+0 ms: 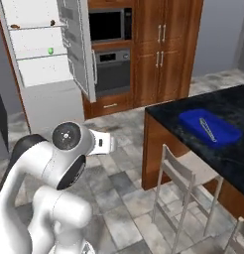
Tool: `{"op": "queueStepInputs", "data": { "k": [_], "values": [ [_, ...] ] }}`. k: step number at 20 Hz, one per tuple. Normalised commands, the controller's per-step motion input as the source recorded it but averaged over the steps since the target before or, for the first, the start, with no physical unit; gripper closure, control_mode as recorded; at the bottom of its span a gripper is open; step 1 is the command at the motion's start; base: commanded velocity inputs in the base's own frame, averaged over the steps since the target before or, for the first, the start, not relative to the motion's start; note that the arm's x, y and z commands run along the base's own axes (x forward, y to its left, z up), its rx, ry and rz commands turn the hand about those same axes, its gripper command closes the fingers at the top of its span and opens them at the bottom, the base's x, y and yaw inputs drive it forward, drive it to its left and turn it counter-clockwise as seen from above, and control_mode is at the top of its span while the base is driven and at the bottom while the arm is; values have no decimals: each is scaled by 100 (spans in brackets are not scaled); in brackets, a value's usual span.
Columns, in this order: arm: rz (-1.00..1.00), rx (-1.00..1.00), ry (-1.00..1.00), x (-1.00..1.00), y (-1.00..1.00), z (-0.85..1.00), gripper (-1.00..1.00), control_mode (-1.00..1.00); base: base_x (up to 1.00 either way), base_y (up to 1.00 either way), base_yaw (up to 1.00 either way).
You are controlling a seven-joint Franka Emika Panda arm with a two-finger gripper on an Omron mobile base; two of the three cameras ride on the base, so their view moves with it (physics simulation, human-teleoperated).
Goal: Gather the bell pepper and corn from the fridge and place them on a tray on the dining counter. Then gather the chicken drumsticks from the fridge and place them on the other tray.
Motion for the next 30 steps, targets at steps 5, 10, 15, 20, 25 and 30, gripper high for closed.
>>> {"op": "queueStepInputs", "data": {
  "k": [5, 10, 15, 20, 25, 30],
  "values": [
    [0, 0, 0, 0, 0, 0, -100, 100, 8, 75, 68],
    [0, 0, 0, 0, 0, 0, -100, 100, 68, 53, 53],
    [0, 0, 0, 0, 0, 0, -100, 100, 100, 0, 15],
    [0, 0, 0, 0, 0, 0, -100, 100, 100, -5, 8],
    [0, 0, 0, 0, 0, 0, -100, 100, 100, -29, 10],
    [0, 0, 0, 0, 0, 0, -100, 100, 100, -52, 14]
  ]
}}
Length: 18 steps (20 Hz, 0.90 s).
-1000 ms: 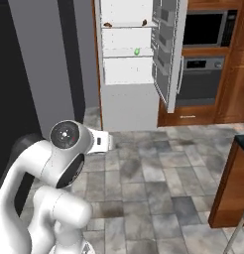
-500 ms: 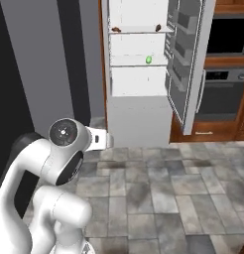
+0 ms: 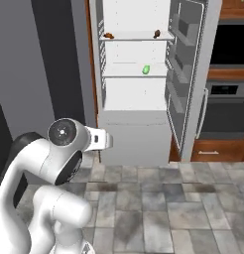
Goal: Gather the bell pepper and corn from the fridge and place them on a tray on the dining counter. Then gather the chicken drumsticks from the fridge and place them on the other tray.
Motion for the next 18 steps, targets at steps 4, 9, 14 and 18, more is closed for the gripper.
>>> {"op": "queueStepInputs", "data": {
  "k": [4, 9, 14, 18],
  "values": [
    [0, 0, 0, 0, 0, 0, -100, 100, 100, -48, 17],
    [0, 0, 0, 0, 0, 0, -100, 100, 100, -7, 14],
    [0, 0, 0, 0, 0, 0, -100, 100, 100, -2, 18],
    [0, 0, 0, 0, 0, 0, -100, 100, 76, -28, 22]
  ]
}}
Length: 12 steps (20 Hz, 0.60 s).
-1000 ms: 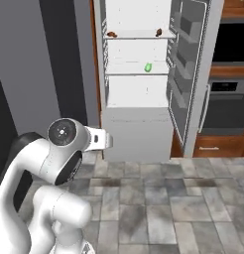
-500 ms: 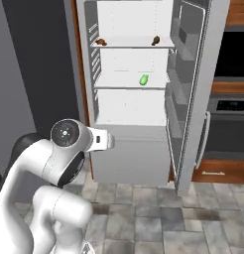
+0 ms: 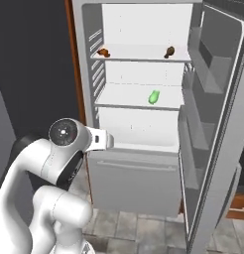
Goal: Gather the bell pepper and corn from the fridge and place them on a tray on the dining counter. Then gather the chicken drumsticks from the fridge and place them on the other tray.
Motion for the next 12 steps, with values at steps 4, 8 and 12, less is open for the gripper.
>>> {"op": "queueStepInputs", "data": {
  "k": [4, 8, 12],
  "values": [
    [0, 0, 0, 0, 0, 0, -100, 100, 60, -32, 21],
    [0, 0, 0, 0, 0, 0, -100, 100, 57, -30, 19],
    [0, 0, 0, 0, 0, 0, -100, 100, 54, -31, 18]
  ]
}}
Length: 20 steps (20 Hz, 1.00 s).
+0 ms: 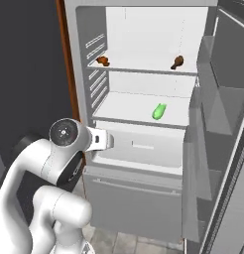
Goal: Gather the bell pepper and corn from the fridge and place them on a tray on the dining counter. Then gather the chicken drumsticks from the fridge and place them on the other tray.
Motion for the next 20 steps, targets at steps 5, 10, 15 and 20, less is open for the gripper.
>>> {"op": "queueStepInputs", "data": {
  "k": [5, 10, 15, 20],
  "values": [
    [0, 0, 0, 0, 0, 0, -100, 100, 46, -40, 15],
    [0, 0, 0, 0, 0, 0, -100, 100, 28, -59, 9],
    [0, 0, 0, 0, 0, 0, -100, 100, 58, -30, 8],
    [0, 0, 0, 0, 0, 0, -100, 100, 99, -2, 7]
  ]
}}
